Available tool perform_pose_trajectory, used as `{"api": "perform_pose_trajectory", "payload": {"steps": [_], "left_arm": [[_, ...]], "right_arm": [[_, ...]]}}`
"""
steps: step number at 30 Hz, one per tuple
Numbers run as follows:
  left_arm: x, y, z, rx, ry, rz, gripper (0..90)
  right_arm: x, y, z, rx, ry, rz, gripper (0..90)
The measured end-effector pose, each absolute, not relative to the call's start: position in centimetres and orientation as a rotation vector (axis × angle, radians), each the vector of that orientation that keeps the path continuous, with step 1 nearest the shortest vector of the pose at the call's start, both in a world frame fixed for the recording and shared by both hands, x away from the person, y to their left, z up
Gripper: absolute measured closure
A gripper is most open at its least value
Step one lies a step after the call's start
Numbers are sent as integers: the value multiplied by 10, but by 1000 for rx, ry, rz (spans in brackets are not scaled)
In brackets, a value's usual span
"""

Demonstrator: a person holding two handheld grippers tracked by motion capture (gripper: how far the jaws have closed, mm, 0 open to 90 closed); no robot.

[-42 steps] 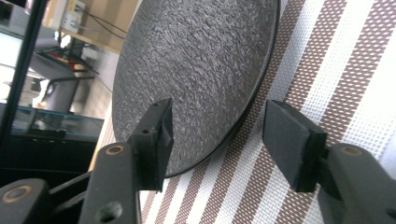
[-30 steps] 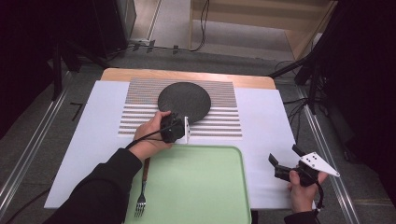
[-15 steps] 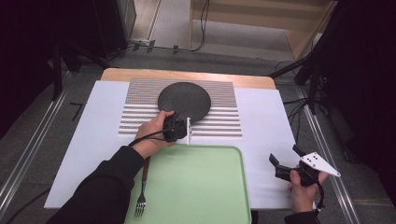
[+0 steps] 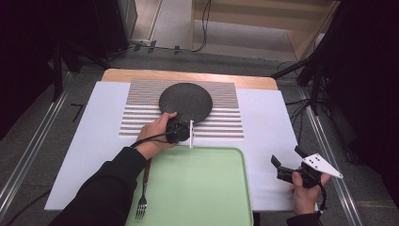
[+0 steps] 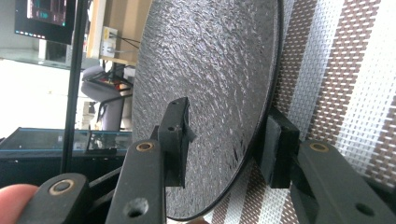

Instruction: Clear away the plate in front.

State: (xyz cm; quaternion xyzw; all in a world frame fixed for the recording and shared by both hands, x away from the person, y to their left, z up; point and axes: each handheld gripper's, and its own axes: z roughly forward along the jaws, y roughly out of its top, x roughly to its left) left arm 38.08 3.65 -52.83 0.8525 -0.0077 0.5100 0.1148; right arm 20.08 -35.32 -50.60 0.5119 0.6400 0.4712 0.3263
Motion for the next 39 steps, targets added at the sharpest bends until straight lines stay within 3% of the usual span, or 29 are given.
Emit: {"api": "perform_pose_trajectory", "payload": {"steps": [10, 14, 22, 29, 39], "left_arm": [[380, 36, -529, 2506, -39, 1468, 654], [379, 37, -528, 2526, -38, 1418, 767], [375, 37, -524, 2490, -98, 1523, 838], [368, 34, -518, 2531, -189, 1545, 864], [365, 35, -506, 2526, -133, 1510, 866]], "right_arm": [[201, -353, -506, 1341, 1679, 1236, 0], [201, -353, -506, 1341, 1678, 1235, 0], [201, -354, -506, 1341, 1682, 1235, 0], [201, -355, -507, 1340, 1681, 1235, 0], [202, -355, -508, 1348, 1681, 1233, 0]]}}
